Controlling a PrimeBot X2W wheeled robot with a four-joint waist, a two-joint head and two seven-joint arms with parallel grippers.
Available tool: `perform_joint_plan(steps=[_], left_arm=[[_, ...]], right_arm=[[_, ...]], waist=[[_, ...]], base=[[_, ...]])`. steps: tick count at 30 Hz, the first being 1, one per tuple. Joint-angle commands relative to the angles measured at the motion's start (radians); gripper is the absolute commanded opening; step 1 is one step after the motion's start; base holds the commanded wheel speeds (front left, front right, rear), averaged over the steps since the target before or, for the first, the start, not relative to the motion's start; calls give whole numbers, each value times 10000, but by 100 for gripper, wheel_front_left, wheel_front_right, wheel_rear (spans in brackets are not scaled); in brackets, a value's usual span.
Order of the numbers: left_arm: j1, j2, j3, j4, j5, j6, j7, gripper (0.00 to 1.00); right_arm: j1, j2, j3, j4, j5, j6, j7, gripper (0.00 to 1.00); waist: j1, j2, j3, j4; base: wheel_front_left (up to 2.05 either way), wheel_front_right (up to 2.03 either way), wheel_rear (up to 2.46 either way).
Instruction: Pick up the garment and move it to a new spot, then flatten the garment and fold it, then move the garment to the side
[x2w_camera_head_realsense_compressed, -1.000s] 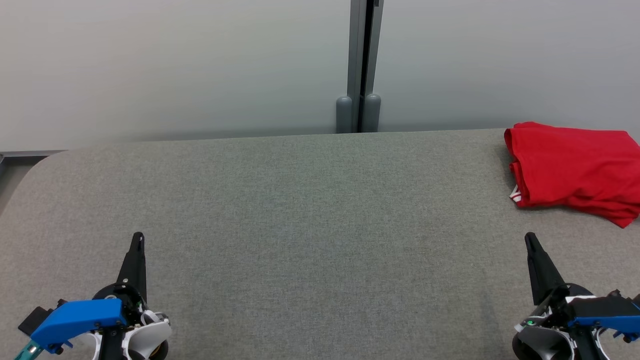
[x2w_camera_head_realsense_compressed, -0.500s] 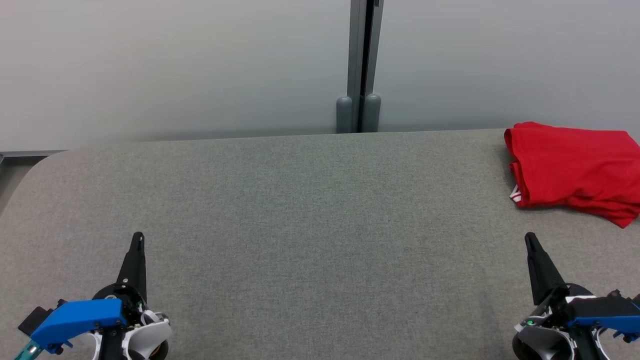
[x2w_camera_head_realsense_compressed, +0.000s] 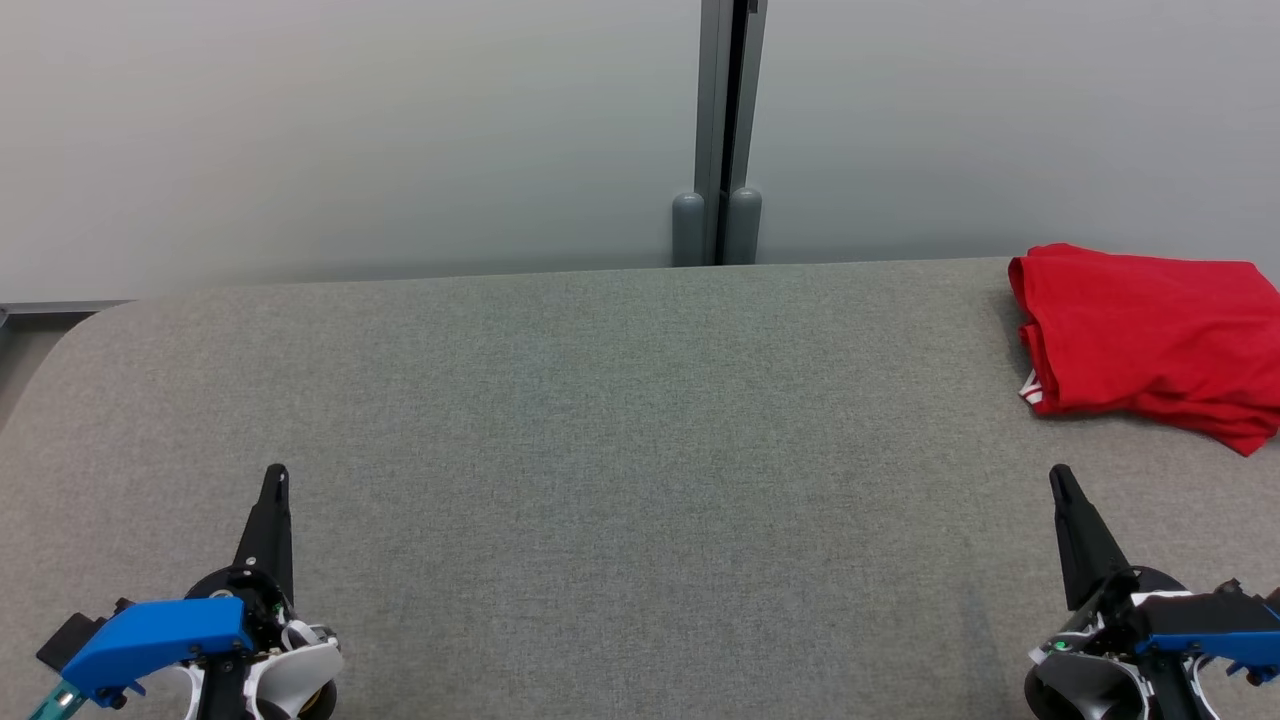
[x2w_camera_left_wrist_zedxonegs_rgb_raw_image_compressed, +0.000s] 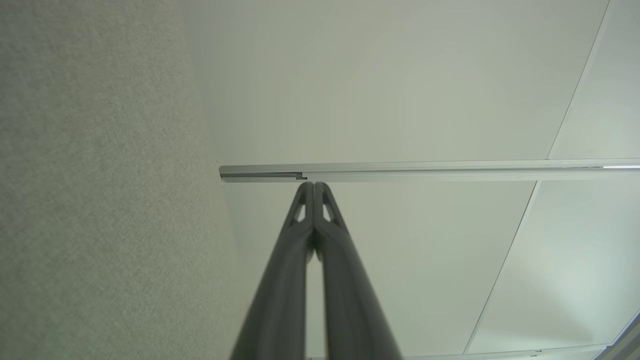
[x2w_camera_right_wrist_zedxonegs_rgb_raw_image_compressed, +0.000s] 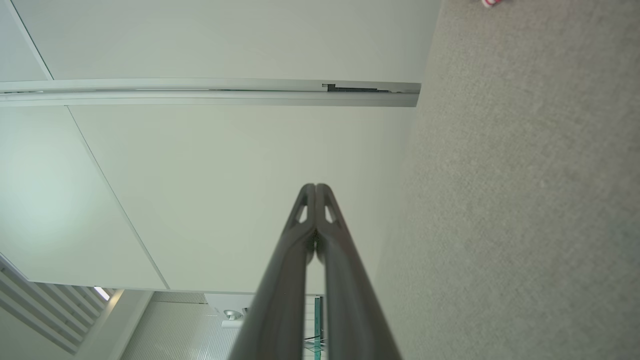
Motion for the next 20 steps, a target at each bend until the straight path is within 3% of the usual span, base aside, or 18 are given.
perform_joint_plan(steps=[1,20], left_arm=[[-106,-6,-18,-43,-32,-36,36,0],[-105,-6,-19,-44,-33,-36,35,0]], right_arm=[[-141,-66,-28,-34,31,4,24,0],[-140,-66,-26,-35,31,4,23,0]], waist=[[0,-1,0,0],[0,-1,0,0]], base=[[0,0,0],[0,0,0]])
